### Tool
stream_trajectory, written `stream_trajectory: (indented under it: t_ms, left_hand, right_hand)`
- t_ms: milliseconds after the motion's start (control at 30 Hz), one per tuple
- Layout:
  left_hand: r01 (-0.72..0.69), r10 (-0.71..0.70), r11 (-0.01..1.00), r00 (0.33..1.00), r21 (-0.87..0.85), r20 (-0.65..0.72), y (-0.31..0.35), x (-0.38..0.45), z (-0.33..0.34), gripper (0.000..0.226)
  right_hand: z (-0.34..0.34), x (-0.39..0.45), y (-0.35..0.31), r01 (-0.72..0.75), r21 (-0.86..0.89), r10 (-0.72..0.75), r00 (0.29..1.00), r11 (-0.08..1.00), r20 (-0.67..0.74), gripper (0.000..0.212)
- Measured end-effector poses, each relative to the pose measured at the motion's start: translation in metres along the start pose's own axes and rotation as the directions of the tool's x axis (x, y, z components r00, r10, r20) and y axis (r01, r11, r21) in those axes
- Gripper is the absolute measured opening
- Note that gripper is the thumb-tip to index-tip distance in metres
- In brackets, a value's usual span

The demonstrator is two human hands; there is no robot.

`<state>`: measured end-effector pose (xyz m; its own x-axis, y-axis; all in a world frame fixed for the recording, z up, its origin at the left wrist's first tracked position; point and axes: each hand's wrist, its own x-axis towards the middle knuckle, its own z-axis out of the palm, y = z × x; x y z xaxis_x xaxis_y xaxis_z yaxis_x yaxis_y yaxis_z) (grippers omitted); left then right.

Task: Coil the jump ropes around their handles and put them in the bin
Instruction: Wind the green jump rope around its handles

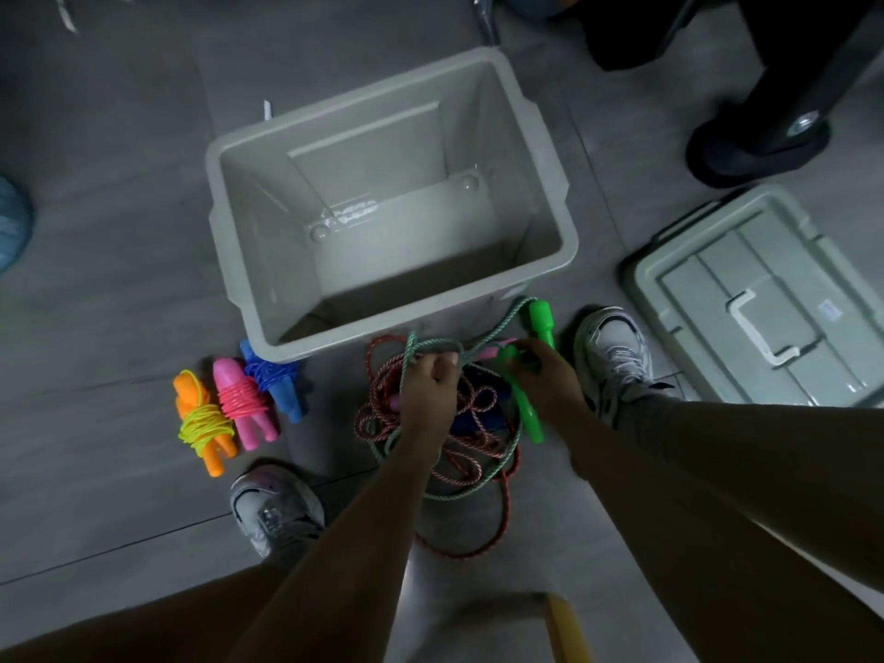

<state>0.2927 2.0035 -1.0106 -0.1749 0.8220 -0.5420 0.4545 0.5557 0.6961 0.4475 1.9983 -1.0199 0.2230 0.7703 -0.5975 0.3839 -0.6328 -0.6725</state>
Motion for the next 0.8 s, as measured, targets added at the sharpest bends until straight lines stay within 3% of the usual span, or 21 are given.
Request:
stream_trajectory:
  t_ms: [167,267,367,433,500,633,733,800]
  left_hand:
    - [0.101,-0.089,0.991,0.987,-0.087,0.132,0.035,-0.032,-0.017,0.039]
    - [0.154,-0.103,0.950,0.975,-0.271,0.195,0.058,-0.058,-0.036,0.033]
    - [0.100,0.010,0.923,0.959,-0.371,0.282,0.081,-0.084,-0.062,0.036]
    - [0.048,0.118,0.906,0.925,-0.420,0.360,0.103,-0.106,-0.082,0.025]
    - [-0.055,0.227,0.918,0.885,-0.393,0.407,0.124,-0.126,-0.101,0.009]
    - [-0.207,0.356,0.916,0.813,-0.342,0.461,0.166,-0.160,-0.142,0.018]
    - [-0.246,0.420,0.895,0.746,-0.373,0.516,0.189,-0.184,-0.180,0.018]
    - [-0.182,0.453,0.850,0.734,-0.495,0.506,0.199,-0.195,-0.205,0.022]
  right_hand:
    - [-0.014,-0.035,-0.041,0.087,0.186,-0.097,0.994,0.979,0.049,0.013]
    - [-0.027,-0.063,-0.069,0.121,0.333,-0.161,0.983,0.935,0.093,0.016]
    - [-0.043,-0.093,-0.099,0.150,0.411,-0.232,0.960,0.899,0.155,0.019]
    - [-0.055,-0.111,-0.120,0.249,0.361,-0.302,0.949,0.898,0.095,0.015]
    - [-0.067,-0.126,-0.143,0.330,0.312,-0.363,0.930,0.891,0.051,0.020]
    - [-0.095,-0.164,-0.185,0.384,0.337,-0.434,0.897,0.859,0.085,0.023]
    - [-0.114,-0.196,-0.214,0.461,0.361,-0.556,0.800,0.810,0.225,0.028]
    - [-0.123,-0.213,-0.230,0.450,0.362,-0.570,0.731,0.816,0.376,0.044]
